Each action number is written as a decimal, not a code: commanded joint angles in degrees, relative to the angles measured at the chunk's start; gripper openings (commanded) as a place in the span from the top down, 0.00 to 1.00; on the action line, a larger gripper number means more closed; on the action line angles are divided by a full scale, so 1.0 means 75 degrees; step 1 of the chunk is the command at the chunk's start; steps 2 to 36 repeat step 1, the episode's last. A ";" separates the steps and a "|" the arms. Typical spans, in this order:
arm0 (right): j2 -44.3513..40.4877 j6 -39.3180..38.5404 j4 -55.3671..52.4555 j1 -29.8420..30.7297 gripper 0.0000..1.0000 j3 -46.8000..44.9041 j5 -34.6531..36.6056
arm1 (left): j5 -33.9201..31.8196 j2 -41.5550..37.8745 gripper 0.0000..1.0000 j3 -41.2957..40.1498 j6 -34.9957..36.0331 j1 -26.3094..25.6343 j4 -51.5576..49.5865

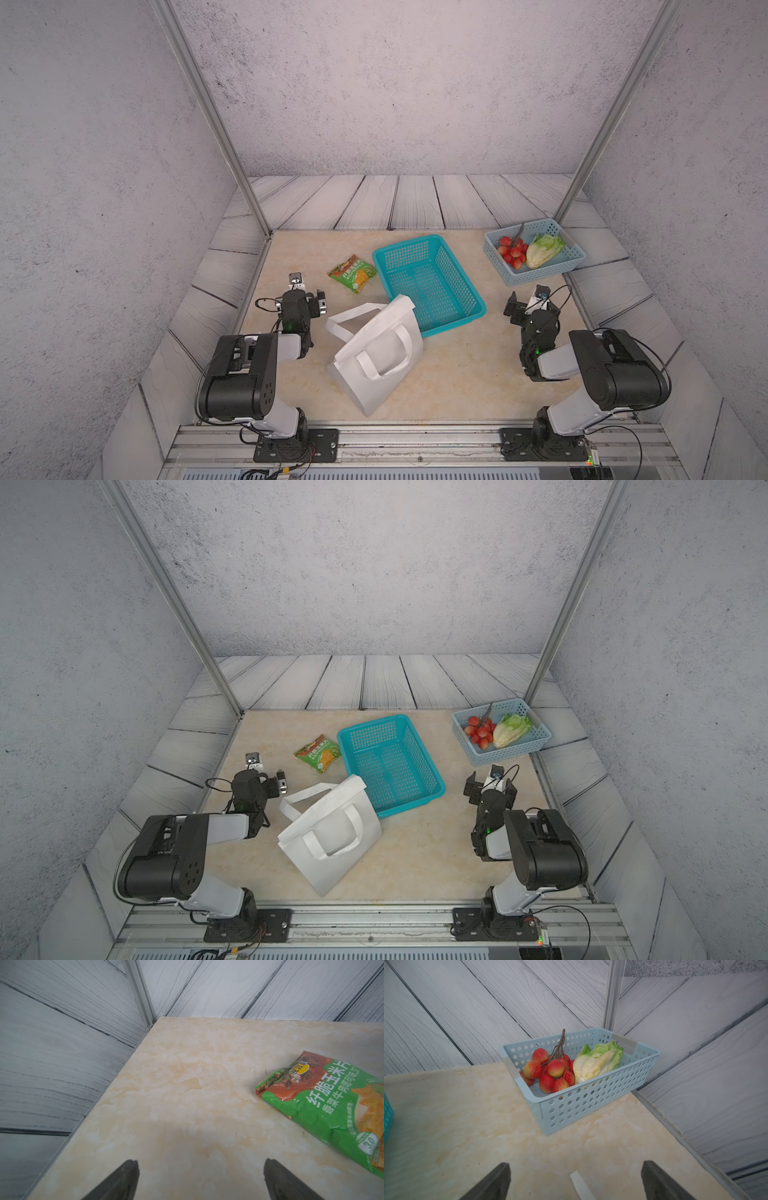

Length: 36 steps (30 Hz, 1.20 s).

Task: Place the ice pack in the delivery bag
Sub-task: Reset both arms

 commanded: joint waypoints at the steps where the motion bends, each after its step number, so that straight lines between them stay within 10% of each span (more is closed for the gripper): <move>1: 0.0064 0.0029 0.0222 0.0012 0.01 -0.0051 0.0067 | 0.0022 -0.0103 0.00 0.0111 0.0081 0.0010 -0.0012; 36: 0.0064 0.0029 0.0222 0.0012 0.01 -0.0051 0.0067 | 0.0022 -0.0103 0.00 0.0111 0.0081 0.0010 -0.0012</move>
